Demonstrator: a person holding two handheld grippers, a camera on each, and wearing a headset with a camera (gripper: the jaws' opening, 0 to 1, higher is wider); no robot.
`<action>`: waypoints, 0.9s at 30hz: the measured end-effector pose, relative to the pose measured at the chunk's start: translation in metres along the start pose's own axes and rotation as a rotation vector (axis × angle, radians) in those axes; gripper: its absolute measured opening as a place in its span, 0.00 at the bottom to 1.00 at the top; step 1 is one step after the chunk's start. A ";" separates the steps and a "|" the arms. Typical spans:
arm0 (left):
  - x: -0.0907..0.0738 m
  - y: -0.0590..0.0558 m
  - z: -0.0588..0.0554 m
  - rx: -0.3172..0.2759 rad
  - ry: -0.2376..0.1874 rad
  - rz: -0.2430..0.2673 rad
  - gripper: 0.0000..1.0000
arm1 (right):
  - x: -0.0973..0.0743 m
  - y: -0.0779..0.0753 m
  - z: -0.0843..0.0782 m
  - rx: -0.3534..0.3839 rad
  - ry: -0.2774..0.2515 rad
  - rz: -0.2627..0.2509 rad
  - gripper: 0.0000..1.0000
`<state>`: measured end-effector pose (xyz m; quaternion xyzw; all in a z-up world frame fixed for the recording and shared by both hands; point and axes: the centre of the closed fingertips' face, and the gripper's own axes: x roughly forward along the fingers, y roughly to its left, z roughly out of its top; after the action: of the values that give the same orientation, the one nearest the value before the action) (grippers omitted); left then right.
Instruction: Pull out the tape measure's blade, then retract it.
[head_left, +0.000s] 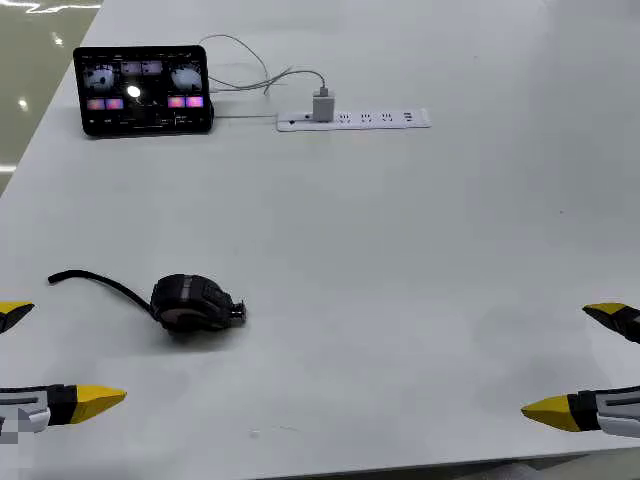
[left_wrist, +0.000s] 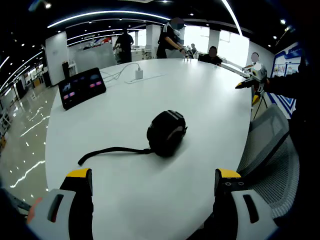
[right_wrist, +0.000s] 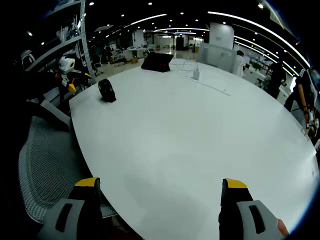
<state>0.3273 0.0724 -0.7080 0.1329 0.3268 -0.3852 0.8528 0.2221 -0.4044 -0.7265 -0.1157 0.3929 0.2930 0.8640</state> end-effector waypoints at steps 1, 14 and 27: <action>0.000 -0.001 0.002 0.001 -0.005 -0.001 0.99 | 0.000 0.000 0.001 -0.001 -0.002 0.000 0.99; 0.003 0.002 0.009 0.015 -0.006 -0.004 0.99 | 0.004 -0.003 0.008 -0.017 -0.016 0.003 0.99; 0.009 0.002 0.017 0.094 -0.006 -0.055 0.99 | 0.011 0.002 0.028 -0.075 -0.072 0.014 0.99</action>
<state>0.3408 0.0609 -0.7015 0.1626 0.3094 -0.4239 0.8356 0.2439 -0.3864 -0.7167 -0.1348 0.3510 0.3177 0.8705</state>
